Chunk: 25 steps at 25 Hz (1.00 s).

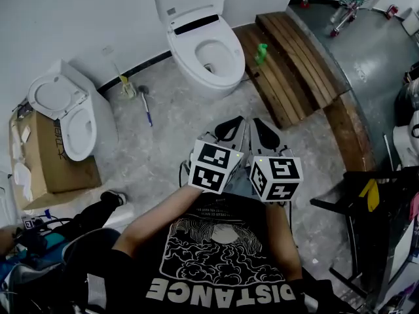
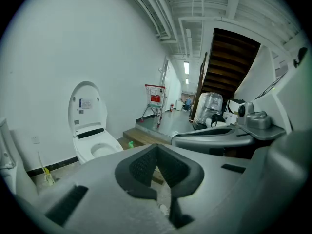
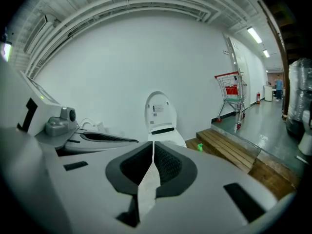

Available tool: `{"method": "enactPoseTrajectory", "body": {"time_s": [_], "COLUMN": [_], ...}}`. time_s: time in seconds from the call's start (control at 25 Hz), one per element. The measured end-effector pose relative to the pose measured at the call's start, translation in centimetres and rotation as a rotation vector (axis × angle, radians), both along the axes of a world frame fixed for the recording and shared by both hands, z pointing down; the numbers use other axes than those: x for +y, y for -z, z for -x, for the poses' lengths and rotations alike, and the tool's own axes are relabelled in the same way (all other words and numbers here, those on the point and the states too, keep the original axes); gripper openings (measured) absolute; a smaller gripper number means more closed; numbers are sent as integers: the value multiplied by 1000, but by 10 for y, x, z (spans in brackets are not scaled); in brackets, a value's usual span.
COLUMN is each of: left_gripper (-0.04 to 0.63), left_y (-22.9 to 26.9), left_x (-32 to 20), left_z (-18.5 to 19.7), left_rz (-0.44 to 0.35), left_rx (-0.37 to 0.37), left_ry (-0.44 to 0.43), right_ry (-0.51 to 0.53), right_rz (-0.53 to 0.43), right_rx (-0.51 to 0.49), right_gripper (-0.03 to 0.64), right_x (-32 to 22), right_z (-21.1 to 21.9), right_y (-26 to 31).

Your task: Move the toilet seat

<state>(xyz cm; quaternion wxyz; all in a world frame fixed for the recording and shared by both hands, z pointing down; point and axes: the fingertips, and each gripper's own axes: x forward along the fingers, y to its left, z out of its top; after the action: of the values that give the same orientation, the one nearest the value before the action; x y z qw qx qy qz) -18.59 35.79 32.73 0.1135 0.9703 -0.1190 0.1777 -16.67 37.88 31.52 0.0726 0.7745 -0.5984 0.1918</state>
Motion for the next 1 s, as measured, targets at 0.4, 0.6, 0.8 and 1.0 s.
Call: {"method": "enactPoseTrajectory", "body": {"time_s": [0.4,0.6,0.8,1.0], "left_gripper": [12,12,12,12], "left_y": [-1,-5,-13,-19], "left_x": [-50,-70,-87,-94], "left_z": [-95,-145,-189,-224], "left_rz": [10,18,16,13], "left_rx": [-22,-56,-90,-118], "left_ry": [74,121,172,206], "right_ry": [90,158,220,270], "right_rz": [37,61,71,63], "right_rx": [-26,-58,-105,-193], "right_gripper": [21,21,21,21], "right_x": [-52,-73,-88,-98], "right_z": [-91,-140,-184,-219], "right_y": [-8,-15,-22,-29]}}
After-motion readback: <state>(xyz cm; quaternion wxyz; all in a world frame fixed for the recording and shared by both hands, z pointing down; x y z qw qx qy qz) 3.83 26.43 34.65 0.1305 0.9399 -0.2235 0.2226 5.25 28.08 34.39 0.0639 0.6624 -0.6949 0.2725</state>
